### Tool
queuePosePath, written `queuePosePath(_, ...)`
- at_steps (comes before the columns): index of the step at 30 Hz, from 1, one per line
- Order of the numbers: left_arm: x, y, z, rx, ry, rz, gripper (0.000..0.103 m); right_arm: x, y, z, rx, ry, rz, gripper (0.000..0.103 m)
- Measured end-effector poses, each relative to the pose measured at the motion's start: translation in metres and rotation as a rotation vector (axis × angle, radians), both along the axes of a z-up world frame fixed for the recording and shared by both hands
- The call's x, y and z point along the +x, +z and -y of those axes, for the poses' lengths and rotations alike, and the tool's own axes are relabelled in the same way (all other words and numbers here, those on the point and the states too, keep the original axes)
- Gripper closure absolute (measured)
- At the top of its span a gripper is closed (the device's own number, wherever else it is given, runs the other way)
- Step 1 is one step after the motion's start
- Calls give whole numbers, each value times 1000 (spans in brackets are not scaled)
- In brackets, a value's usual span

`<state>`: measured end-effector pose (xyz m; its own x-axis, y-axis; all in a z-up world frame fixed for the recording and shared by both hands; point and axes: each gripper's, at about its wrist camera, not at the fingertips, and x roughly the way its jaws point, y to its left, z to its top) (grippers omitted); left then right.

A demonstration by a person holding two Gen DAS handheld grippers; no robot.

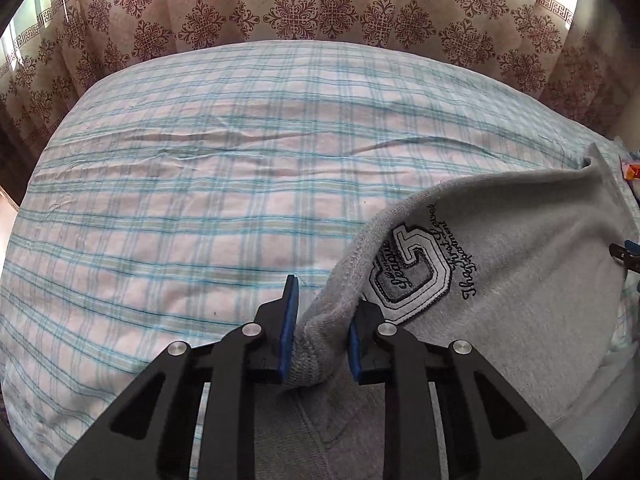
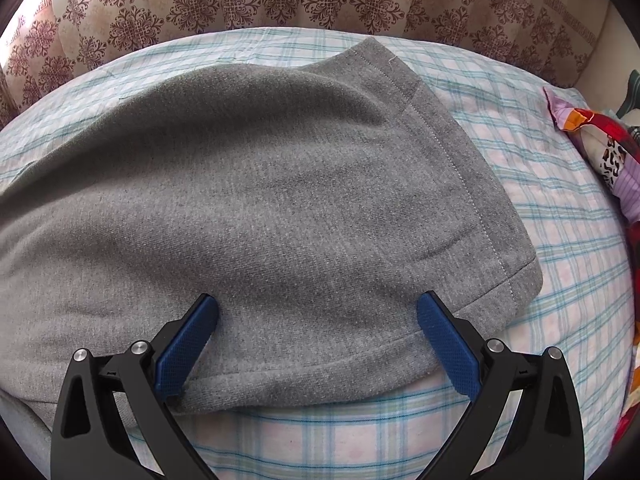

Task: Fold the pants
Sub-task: 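Grasp the leg hem corner with the right tool while the left holds the waistband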

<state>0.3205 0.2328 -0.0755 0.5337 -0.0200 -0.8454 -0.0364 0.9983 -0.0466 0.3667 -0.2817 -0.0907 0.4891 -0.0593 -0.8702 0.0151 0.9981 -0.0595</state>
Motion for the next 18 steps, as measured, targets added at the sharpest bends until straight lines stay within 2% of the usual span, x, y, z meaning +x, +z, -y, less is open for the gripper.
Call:
queuePosePath(5, -27, 27, 2, -49, -16, 65, 82, 18, 17, 11, 25, -39, 21, 5)
queuePosePath(10, -50, 40, 9, -46, -42, 90, 82, 58, 36, 21, 52, -75, 38, 5)
queuePosePath(15, -59, 41, 12, -51, -41, 87, 82, 114, 55, 35, 155, -144, 49, 5)
queuePosePath(18, -62, 43, 11, -56, -37, 90, 82, 148, 54, 40, 235, -186, 38, 5)
